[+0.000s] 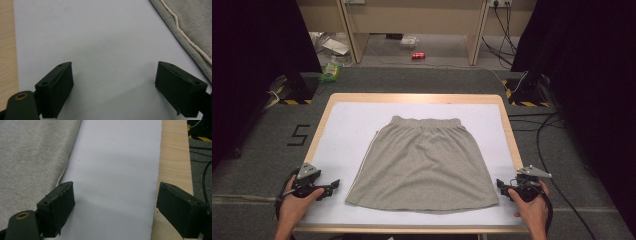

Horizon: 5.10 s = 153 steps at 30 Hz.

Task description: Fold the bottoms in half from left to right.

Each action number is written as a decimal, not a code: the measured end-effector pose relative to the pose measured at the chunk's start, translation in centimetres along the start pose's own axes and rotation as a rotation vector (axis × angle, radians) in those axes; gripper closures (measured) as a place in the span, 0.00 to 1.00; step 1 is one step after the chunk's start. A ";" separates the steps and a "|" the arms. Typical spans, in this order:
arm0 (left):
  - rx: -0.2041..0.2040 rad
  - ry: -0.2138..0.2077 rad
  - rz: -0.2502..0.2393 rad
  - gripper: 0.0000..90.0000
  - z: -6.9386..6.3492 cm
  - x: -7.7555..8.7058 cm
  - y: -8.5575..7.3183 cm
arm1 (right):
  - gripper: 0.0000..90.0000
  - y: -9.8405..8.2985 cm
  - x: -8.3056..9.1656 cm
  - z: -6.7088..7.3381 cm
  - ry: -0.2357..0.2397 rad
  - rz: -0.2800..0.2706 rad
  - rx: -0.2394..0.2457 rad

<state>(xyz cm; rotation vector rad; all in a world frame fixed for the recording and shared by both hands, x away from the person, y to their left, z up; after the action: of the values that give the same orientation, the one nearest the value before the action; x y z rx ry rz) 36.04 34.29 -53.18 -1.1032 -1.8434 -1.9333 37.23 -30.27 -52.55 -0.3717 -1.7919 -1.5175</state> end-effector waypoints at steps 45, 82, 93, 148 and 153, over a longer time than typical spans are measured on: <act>-0.108 -0.121 -0.044 0.30 -0.3 -9.3 14.6 | 0.17 0.0 0.0 0.1 -0.009 -0.003 0.008; -0.174 -0.242 0.053 0.60 -6.6 -19.0 21.4 | 0.17 0.0 0.0 0.1 -0.003 0.000 0.001; -0.199 -0.195 0.131 0.63 -7.4 -21.3 21.9 | 0.17 0.0 0.0 0.1 0.000 0.000 -0.001; -0.139 -0.158 0.217 0.88 -8.1 -22.1 22.3 | 0.26 5.6 0.9 13.4 0.216 -0.133 0.271; -0.148 -0.151 0.223 0.88 -8.2 -22.1 22.3 | 0.26 7.0 0.3 16.5 0.283 -0.148 0.315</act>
<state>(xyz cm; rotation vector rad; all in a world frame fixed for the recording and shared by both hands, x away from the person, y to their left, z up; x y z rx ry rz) 62.72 15.94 -50.47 -1.4705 -1.5871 -1.9266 35.74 -13.10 -47.62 0.1270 -1.8191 -1.2813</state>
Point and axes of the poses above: each handheld gripper's, and its own axes: x roughly backward along the jaws, y roughly out of its top, z roughly to its left, the point moved 4 cm from there along -x, roughly forward along the jaws, and after that the axes turned 5 degrees about x, right-handed, at the moved point
